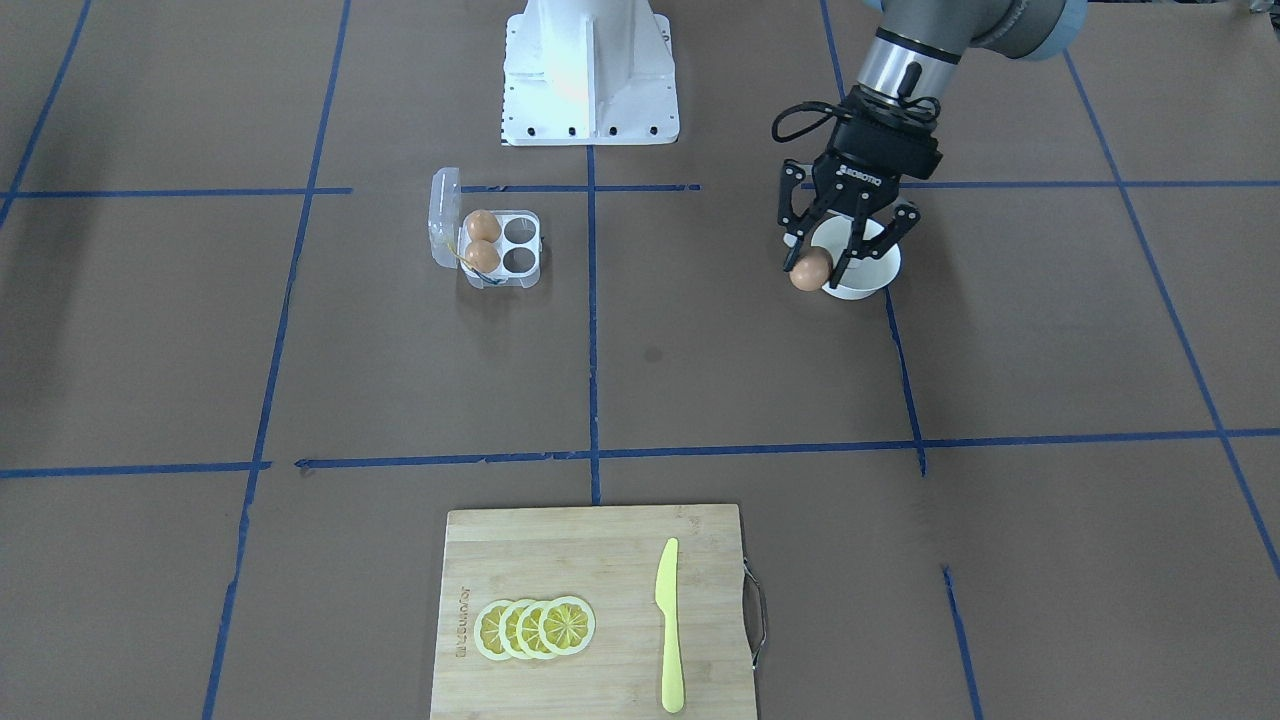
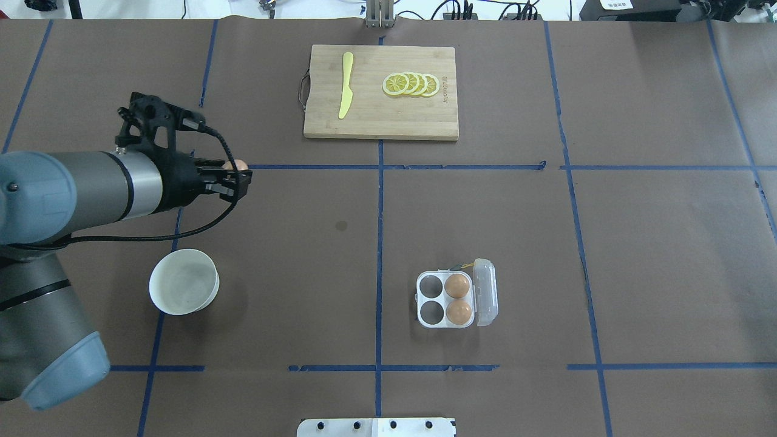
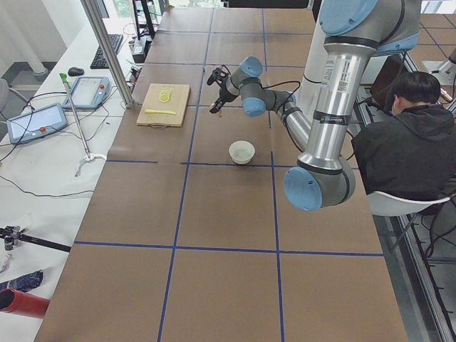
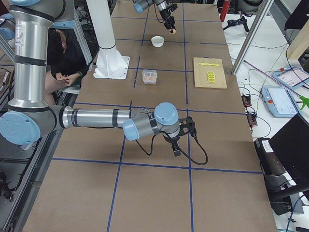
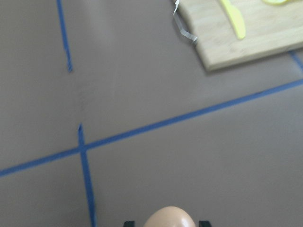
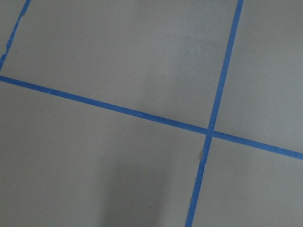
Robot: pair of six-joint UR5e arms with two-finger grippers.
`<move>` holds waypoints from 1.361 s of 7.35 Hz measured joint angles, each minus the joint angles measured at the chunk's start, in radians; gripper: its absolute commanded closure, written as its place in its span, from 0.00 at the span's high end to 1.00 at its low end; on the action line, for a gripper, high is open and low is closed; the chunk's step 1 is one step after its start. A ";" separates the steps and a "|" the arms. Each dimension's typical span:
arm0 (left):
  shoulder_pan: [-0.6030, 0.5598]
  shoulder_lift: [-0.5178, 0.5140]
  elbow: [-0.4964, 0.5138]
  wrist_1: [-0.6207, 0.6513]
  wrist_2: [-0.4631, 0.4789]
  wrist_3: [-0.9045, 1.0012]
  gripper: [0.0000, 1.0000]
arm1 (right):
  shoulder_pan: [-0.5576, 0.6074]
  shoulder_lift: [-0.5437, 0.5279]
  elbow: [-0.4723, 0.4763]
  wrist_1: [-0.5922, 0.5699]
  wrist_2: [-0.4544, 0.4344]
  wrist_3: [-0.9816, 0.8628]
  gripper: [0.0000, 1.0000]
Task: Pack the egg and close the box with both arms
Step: 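Carry the egg with the left gripper to the clear egg box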
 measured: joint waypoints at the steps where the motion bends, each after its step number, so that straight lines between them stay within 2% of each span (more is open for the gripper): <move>1: 0.014 -0.059 0.051 -0.101 0.001 0.005 0.00 | 0.000 -0.001 0.000 0.000 0.000 0.000 1.00; 3: 0.044 -0.110 0.192 -0.394 0.003 0.087 0.00 | 0.000 -0.001 -0.002 0.000 0.000 -0.001 1.00; 5: 0.114 -0.152 0.260 -0.517 0.045 0.260 0.00 | 0.000 -0.002 -0.003 0.000 0.000 0.000 1.00; 7: 0.218 -0.259 0.452 -0.724 0.075 0.431 0.00 | 0.000 -0.003 -0.005 0.000 0.000 0.000 1.00; 8: 0.246 -0.307 0.538 -0.796 0.077 0.496 0.00 | 0.000 -0.003 -0.006 0.000 -0.001 -0.001 1.00; 10: 0.288 -0.395 0.664 -0.836 0.078 0.542 0.00 | 0.000 -0.005 -0.007 0.000 0.000 -0.001 1.00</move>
